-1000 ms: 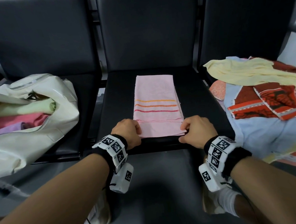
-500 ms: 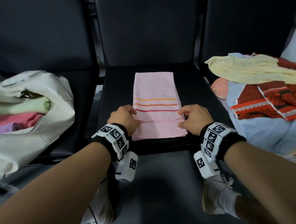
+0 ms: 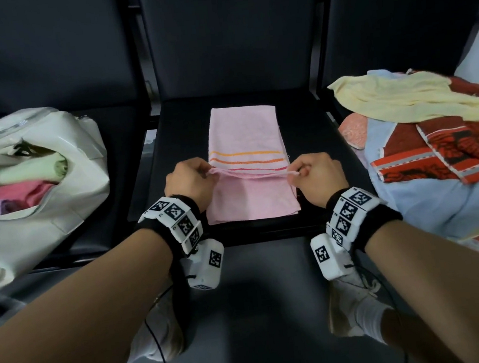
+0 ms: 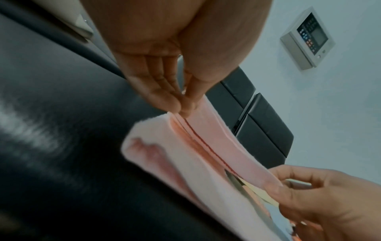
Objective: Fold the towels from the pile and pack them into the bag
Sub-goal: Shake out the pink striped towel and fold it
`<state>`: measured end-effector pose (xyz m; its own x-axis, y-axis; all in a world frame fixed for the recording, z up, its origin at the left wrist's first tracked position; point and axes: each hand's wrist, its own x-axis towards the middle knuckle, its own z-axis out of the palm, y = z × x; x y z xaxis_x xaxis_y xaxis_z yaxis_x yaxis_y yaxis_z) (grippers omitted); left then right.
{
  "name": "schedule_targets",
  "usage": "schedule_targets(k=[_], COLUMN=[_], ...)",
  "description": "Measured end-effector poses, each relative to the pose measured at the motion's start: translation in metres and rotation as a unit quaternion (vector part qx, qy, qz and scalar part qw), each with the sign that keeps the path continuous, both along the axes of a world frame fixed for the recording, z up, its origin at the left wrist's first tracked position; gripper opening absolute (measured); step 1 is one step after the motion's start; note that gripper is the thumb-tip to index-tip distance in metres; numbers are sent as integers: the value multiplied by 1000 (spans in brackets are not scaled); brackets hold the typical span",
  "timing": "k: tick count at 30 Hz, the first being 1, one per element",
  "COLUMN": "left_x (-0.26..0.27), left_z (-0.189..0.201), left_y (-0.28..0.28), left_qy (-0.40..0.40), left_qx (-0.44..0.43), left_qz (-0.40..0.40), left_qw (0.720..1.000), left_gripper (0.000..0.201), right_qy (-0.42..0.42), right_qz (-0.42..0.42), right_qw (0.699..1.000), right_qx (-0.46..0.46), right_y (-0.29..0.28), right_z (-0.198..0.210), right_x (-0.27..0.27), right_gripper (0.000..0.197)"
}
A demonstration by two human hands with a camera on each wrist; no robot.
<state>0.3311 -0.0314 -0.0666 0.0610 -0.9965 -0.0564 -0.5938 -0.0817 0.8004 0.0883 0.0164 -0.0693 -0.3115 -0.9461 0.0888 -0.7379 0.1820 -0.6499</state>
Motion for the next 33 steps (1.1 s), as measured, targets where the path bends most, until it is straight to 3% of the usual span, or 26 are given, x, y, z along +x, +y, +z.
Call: schedule_targets(k=[4, 6, 9, 13, 21, 23, 26, 28, 33], left_x=[-6, -7, -3, 4, 16, 18, 17, 14, 9], left_z=[14, 18, 17, 15, 2, 1, 0, 1, 1], left_y=[13, 19, 27, 36, 45, 47, 47, 49, 51], left_qy=[108, 116, 80, -26, -188, -213, -239, -251, -273], left_qx=[-15, -7, 12, 47, 20, 23, 38, 33, 14], left_qz=[-12, -20, -31, -77, -107, -126, -155, -163, -170], left_qw=[994, 993, 996, 996, 976, 969, 958, 954, 947], left_gripper=[12, 10, 7, 10, 19, 17, 36, 44, 41], right_qy=[-16, -11, 7, 32, 103, 127, 149, 156, 165], right_qz=[-7, -4, 23, 34, 82, 100, 106, 106, 110], right_qw=[998, 998, 999, 999, 990, 985, 980, 979, 978], right_qx=[-57, -59, -24, 22, 56, 62, 71, 72, 61], right_y=[15, 23, 34, 45, 55, 56, 56, 56, 57], right_z=[6, 8, 8, 4, -2, -4, -5, -6, -5], right_x=[1, 3, 9, 13, 20, 21, 25, 26, 24], right_gripper=[9, 8, 12, 18, 19, 29, 37, 35, 18])
